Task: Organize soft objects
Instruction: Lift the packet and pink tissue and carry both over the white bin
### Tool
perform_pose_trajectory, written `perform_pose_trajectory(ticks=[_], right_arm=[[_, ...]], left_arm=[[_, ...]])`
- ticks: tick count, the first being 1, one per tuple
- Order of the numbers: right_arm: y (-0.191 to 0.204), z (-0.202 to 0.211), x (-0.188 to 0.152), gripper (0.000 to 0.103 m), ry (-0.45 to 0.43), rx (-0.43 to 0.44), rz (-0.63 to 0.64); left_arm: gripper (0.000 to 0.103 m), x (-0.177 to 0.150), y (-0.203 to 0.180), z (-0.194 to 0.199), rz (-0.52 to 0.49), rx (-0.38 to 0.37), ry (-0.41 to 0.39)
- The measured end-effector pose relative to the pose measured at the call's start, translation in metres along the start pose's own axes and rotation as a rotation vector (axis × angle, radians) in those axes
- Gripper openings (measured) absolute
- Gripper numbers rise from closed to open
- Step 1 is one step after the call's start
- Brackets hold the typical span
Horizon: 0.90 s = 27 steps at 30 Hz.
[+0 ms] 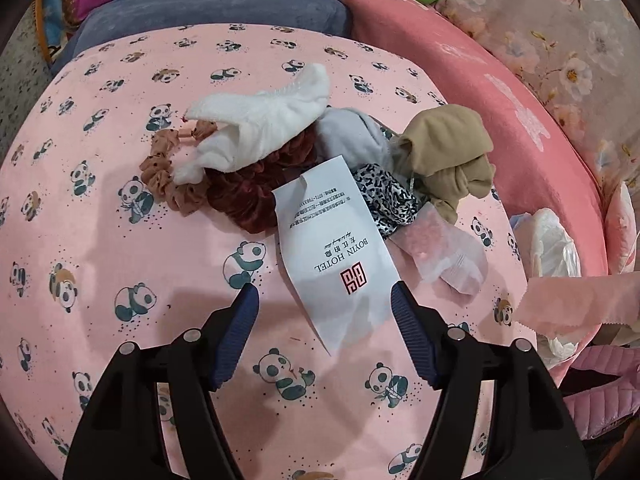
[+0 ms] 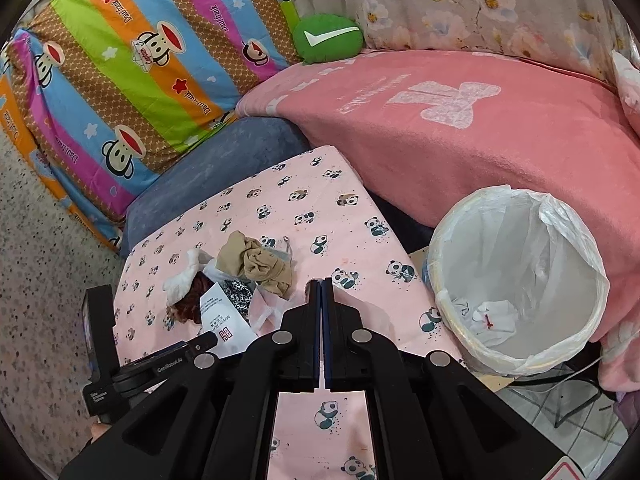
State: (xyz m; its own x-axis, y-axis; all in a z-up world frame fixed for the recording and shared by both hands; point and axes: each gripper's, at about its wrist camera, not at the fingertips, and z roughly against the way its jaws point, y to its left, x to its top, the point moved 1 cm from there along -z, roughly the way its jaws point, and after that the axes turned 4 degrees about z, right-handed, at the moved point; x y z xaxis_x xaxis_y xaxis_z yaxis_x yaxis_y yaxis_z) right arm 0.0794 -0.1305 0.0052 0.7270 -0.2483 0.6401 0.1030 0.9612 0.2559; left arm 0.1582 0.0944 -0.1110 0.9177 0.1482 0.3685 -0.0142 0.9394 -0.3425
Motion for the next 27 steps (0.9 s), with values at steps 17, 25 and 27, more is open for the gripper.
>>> perform_pose_trajectory(ticks=[17,25,27], right_arm=[[0.009,-0.024,-0.005,0.002,0.046,0.0,0.005],[0.001,-0.011,-0.006,0.002,0.019,0.017,-0.015],[-0.003,-0.006,-0.006,0.002,0.008,0.015,-0.02]], left_arm=[[0.017,0.002,-0.029,0.006,-0.115,0.032,-0.054],[0.007,0.0,-0.073,0.04,-0.194,-0.01,-0.09],[0.007,-0.001,-0.085,0.047,-0.214,-0.021,-0.1]])
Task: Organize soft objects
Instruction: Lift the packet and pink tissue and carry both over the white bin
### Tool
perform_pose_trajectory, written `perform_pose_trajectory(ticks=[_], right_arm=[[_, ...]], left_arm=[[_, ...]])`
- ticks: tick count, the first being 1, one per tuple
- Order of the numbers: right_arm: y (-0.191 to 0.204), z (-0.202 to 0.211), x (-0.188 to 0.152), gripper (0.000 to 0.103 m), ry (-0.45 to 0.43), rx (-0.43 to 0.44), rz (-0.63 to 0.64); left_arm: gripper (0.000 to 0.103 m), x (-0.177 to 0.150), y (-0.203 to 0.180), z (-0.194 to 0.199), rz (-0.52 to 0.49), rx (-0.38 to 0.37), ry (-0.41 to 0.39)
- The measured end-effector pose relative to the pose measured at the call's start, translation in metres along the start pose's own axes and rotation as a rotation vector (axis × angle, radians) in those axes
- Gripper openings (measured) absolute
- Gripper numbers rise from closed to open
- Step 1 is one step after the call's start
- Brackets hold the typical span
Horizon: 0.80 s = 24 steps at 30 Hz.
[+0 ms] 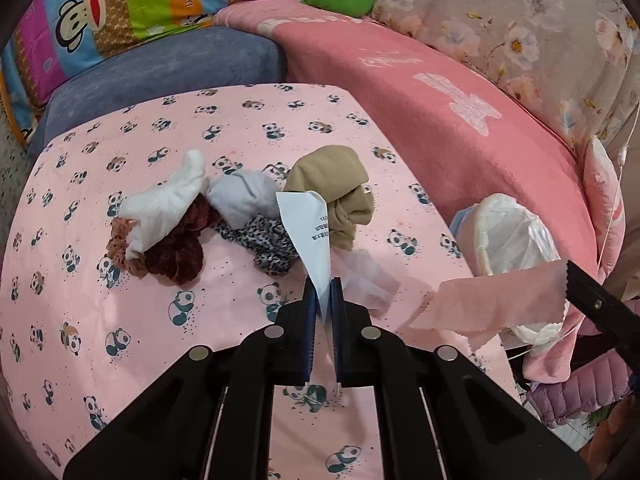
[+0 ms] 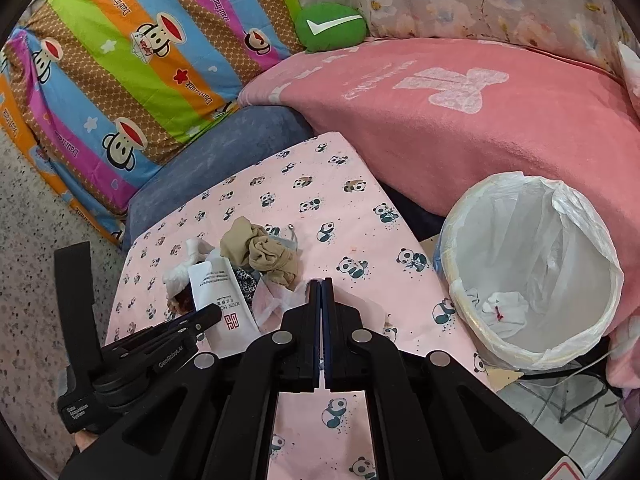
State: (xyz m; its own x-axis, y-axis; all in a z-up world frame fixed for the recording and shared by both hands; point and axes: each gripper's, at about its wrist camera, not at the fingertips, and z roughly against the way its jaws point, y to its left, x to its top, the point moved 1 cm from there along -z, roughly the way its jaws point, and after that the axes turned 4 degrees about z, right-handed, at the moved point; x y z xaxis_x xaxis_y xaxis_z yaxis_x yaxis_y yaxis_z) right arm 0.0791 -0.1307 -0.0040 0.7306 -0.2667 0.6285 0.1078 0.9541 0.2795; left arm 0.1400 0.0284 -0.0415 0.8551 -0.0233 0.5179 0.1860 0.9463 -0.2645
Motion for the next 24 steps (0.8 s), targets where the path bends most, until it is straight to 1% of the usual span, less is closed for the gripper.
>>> perform_pose_trajectory(ticks=[5,11,18,24], right_arm=[[-0.015,0.014,0.002,0.002,-0.03,-0.01,-0.024],[-0.042,0.031,0.007,0.003,-0.068,-0.042,-0.062],[-0.084,0.048,0.011,0.003,-0.104,-0.097,-0.126],[-0.12,0.055,0.014,0.003,-0.116,-0.147,-0.172]], left_arm=[[0.007,0.007,-0.031,0.007,-0.054,-0.029,-0.015],[0.007,0.01,-0.075,0.009,-0.13,-0.072,-0.022],[0.006,0.013,-0.12,0.006,-0.199,-0.122,-0.025],[0.006,0.015,-0.153,0.0,-0.245,-0.178,-0.014]])
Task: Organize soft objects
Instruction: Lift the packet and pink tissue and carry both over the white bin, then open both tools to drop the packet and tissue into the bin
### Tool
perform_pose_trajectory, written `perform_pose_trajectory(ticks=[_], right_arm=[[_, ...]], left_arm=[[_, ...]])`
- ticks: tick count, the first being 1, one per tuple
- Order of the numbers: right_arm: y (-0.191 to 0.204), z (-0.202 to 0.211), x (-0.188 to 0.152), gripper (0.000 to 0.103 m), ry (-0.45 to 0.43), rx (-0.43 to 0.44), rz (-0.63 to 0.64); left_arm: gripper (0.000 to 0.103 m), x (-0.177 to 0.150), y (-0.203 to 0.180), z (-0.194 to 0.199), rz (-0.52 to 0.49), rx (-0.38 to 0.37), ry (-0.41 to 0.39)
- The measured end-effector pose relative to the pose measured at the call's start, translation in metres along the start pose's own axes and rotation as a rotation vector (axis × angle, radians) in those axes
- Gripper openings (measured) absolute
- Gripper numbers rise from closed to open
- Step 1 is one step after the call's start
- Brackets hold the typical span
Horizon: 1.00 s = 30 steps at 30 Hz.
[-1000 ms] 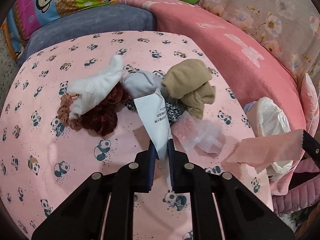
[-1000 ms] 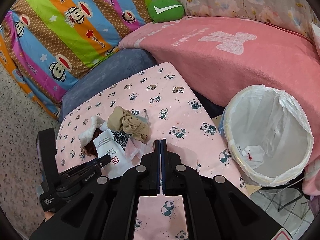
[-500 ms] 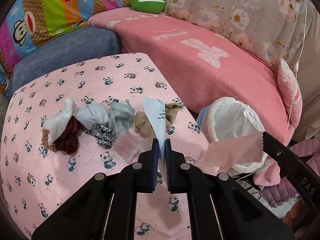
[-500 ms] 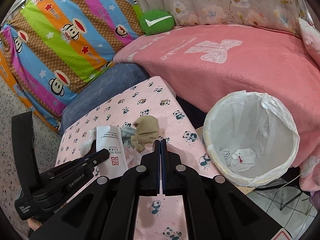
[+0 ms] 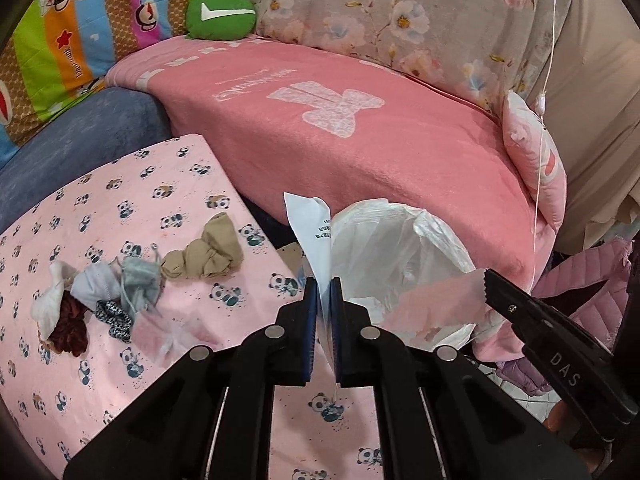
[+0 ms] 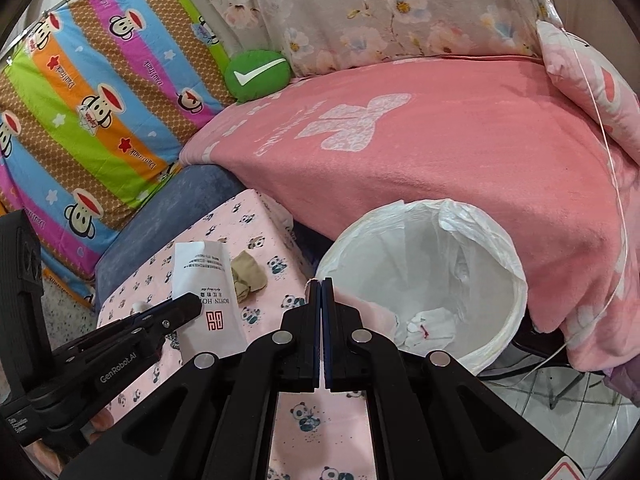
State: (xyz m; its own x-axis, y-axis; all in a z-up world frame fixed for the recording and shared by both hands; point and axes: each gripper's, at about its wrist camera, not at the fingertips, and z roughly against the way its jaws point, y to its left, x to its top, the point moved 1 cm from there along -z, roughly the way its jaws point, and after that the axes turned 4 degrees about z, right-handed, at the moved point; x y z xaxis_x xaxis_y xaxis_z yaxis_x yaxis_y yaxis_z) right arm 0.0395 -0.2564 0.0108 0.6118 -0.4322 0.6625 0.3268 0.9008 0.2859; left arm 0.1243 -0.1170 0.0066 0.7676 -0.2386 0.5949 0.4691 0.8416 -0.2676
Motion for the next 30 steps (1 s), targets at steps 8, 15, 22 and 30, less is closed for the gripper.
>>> perform_pose_trajectory(ticks=[8,15,22,30], right_arm=[[-0.033,-0.007,0.012,0.003,0.003,-0.044,-0.03],[-0.053,-0.018,0.018,0.011,0.018,-0.075,-0.072],[-0.061,-0.019,0.017,0.039,0.014,-0.093,-0.103],[-0.059,-0.016,0.011,0.044,0.021,-0.097,-0.097]], left_arm=[[0.007,0.014,-0.034,-0.021,-0.047,-0.076,0.036],[0.013,0.022,-0.054,-0.035,-0.073,-0.118,0.053],[0.056,0.024,-0.05,-0.035,-0.051,-0.071,0.038],[0.056,0.016,-0.026,-0.034,-0.012,0.008,0.039]])
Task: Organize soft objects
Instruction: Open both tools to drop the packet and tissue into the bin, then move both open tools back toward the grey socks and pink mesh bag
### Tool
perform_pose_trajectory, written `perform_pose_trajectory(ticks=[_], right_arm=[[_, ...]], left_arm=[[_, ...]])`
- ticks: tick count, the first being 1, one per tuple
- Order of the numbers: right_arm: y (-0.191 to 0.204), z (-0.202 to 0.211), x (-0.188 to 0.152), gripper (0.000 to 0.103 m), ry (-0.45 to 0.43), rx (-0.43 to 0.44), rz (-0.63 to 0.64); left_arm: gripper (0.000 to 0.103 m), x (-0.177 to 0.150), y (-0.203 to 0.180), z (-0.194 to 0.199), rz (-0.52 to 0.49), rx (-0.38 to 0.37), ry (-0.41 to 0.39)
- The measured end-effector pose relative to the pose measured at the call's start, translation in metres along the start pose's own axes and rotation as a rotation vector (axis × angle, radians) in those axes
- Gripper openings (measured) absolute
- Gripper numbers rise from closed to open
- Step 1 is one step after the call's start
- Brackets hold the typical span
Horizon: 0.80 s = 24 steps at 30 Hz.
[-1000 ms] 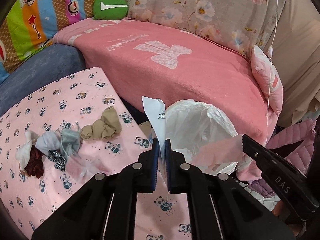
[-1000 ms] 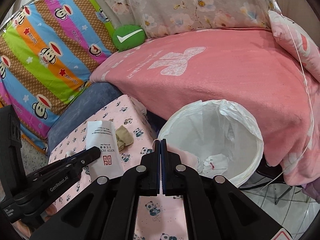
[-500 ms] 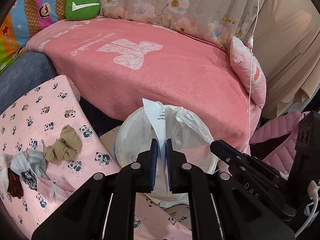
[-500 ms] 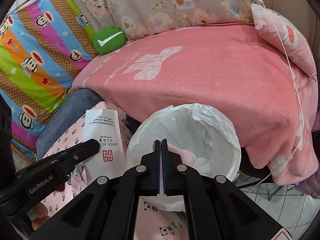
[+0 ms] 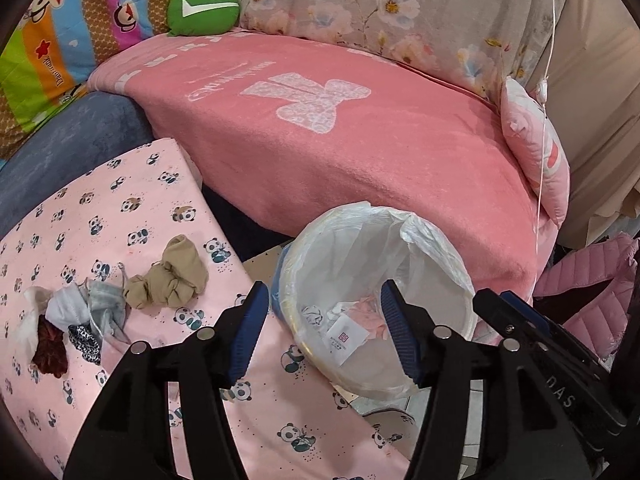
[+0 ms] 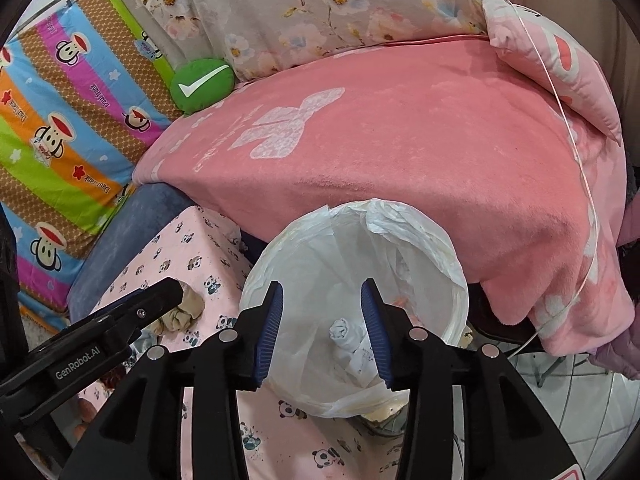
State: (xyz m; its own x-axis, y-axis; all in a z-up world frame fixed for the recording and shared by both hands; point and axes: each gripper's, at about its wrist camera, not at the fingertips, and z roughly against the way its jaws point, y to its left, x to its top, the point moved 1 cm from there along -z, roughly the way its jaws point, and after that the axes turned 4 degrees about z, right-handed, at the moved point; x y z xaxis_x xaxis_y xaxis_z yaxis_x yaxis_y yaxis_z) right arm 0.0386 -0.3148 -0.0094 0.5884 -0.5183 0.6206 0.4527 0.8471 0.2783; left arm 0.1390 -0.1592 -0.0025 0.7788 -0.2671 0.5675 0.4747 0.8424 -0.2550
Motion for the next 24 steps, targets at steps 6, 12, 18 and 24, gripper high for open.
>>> perform_pose_trajectory(ticks=[6,12,18,24], right_arm=[[0.011,0.001,-0.007,0.045,0.009,0.013,0.024],[0.028,0.0,-0.014,0.046,0.024,0.026,0.052],[0.041,-0.005,-0.02,0.046,0.042,0.03,0.071],[0.049,-0.009,-0.027,0.046,0.058,0.033,0.087]], left_arm=[[0.056,-0.009,0.019,0.0,0.045,0.034,0.016],[0.064,-0.017,0.038,0.003,0.086,0.062,0.021],[0.068,-0.024,0.054,0.003,0.125,0.099,0.03],[0.082,-0.036,0.08,-0.003,0.179,0.168,0.047]])
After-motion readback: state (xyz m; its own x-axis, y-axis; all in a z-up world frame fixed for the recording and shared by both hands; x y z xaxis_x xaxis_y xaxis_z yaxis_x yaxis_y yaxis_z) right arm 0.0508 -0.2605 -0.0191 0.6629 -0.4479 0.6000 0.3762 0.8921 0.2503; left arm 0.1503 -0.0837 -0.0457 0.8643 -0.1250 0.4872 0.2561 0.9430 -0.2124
